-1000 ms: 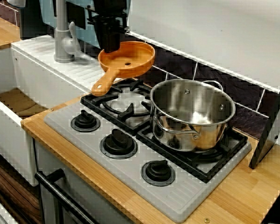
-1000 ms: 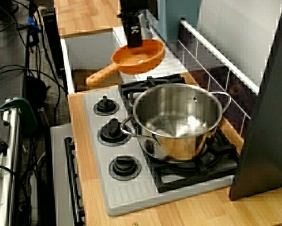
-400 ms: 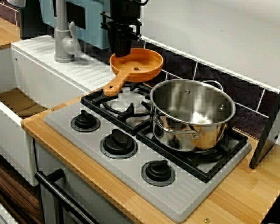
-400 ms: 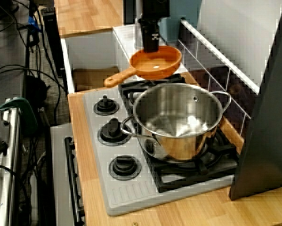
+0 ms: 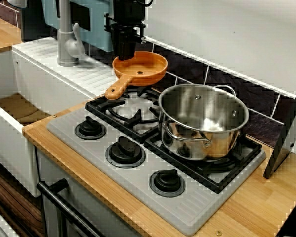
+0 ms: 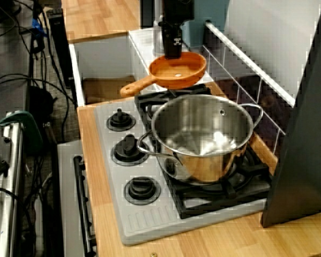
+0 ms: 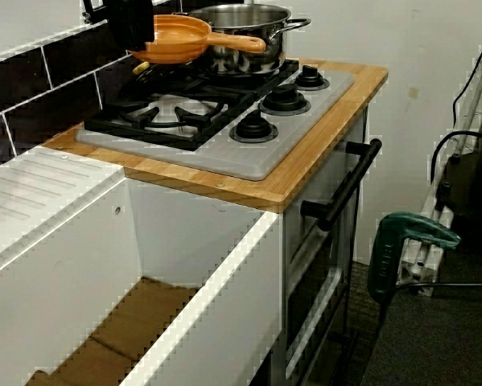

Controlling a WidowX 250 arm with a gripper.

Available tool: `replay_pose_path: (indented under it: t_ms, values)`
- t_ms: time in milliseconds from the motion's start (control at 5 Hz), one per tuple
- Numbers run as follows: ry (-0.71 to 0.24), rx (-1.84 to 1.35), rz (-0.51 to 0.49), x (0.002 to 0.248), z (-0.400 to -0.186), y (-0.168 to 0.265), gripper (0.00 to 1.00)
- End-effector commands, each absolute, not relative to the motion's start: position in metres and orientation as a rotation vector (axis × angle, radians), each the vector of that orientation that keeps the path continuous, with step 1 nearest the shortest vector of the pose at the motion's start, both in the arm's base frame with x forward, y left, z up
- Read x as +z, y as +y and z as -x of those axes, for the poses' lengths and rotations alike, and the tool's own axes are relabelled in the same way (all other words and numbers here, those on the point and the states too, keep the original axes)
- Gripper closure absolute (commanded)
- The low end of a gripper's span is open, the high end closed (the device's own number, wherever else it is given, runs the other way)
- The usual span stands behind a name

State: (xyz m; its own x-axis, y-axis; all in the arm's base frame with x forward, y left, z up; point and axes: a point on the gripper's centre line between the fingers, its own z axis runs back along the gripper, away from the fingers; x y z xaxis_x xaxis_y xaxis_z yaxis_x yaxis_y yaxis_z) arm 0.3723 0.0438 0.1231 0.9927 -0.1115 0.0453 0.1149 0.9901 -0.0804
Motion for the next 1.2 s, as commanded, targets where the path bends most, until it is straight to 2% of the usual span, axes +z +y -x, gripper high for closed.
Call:
replay_pose_path:
  t_ms: [0,1000]
  values:
    - [-0.085,-0.114,0.059,0.122,-0.371,0.043,1.00]
    - [-0.078,-0.117,0.031,0.104,-0.372,0.042,1.00]
